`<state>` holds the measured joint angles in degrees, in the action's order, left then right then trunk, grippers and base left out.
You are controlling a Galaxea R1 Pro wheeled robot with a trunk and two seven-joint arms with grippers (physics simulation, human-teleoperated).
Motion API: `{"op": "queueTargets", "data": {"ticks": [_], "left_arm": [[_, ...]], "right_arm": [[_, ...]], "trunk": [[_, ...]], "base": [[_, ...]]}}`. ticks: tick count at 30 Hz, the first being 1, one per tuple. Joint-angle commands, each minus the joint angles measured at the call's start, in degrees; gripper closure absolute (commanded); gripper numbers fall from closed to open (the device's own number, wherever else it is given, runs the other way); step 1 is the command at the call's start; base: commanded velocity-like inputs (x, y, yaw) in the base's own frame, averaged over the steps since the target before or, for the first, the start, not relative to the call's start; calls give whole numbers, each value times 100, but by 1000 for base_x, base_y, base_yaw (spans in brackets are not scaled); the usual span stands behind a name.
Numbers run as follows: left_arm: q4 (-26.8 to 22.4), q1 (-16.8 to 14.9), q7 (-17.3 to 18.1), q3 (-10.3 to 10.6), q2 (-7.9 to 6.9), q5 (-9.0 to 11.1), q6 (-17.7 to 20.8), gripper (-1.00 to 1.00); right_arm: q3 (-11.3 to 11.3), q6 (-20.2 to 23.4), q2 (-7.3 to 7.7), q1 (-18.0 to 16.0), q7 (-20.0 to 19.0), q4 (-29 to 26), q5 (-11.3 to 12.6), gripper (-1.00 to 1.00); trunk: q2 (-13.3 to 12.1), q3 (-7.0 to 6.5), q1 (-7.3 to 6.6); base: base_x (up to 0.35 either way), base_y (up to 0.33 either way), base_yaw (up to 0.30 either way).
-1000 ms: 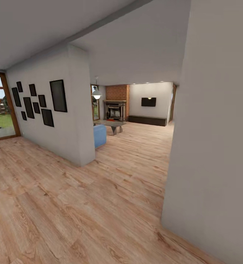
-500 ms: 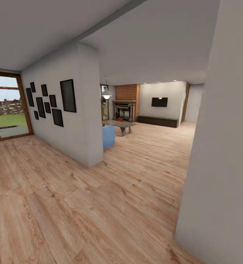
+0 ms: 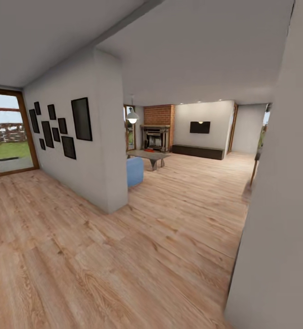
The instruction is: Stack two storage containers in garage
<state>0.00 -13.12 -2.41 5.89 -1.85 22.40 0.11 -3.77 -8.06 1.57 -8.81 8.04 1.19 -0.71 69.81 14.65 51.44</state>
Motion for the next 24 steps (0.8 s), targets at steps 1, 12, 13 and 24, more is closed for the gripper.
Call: {"op": "queueTargets", "data": {"ticks": [1, 12, 13, 24], "left_arm": [[0, -4, -14, 49, 0, 46, -1, -100], [4, -4, -14, 52, 0, 46, -19, -100], [5, -5, -14, 52, 0, 46, -19, -100], [5, -5, -14, 52, 0, 46, -19, -100]], "right_arm": [[-37, -19, 0, -7, 22, 13, -6, -100], [-37, -20, 1, -7, 22, 13, -5, -100], [-37, -20, 1, -7, 22, 13, -5, -100], [-35, -30, -5, -7, 22, 13, 8, -100]], "trunk": [[4, 7, 4], [4, 7, 4], [4, 7, 4], [4, 7, 4]], "base": [[323, 0, 0], [323, 0, 0], [323, 0, 0], [323, 0, 0]]}}
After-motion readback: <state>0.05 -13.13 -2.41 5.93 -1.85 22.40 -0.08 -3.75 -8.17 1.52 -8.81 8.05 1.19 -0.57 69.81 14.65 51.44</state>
